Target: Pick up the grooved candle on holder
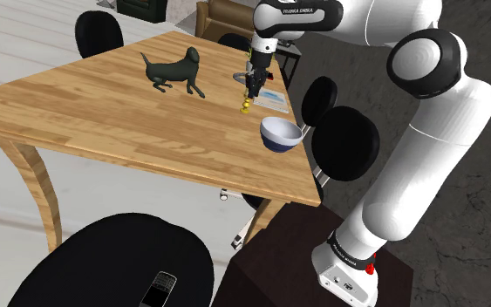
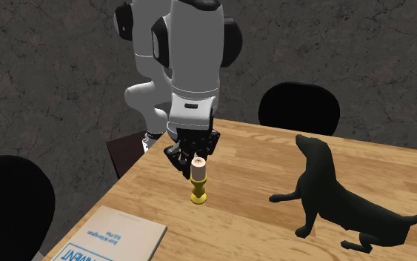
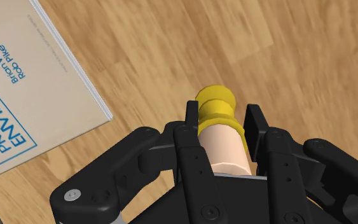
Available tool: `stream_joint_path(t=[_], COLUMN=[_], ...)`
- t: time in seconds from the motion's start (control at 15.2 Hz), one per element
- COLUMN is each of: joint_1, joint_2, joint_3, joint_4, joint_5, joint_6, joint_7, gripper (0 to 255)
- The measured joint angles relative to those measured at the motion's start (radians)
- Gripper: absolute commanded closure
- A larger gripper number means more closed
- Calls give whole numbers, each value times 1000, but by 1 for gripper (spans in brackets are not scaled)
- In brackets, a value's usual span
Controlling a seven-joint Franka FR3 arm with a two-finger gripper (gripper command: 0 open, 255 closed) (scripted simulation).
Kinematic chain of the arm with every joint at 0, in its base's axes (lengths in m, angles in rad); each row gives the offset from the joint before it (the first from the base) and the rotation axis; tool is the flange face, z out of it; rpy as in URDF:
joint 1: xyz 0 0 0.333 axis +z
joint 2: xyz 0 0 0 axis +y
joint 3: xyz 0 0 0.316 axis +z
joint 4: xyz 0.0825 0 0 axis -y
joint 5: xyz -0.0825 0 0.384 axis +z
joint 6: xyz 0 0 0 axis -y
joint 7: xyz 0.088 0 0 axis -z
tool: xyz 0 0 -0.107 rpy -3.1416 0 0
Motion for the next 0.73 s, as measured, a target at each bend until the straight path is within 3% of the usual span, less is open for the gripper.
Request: stream_joint_path(t=[0.73], joint_1=[-1], joint_2=[6], joint_3=[0], joint_4=[125], joint_5=[1], joint_6=[-122], joint_7=[-5], gripper=[255])
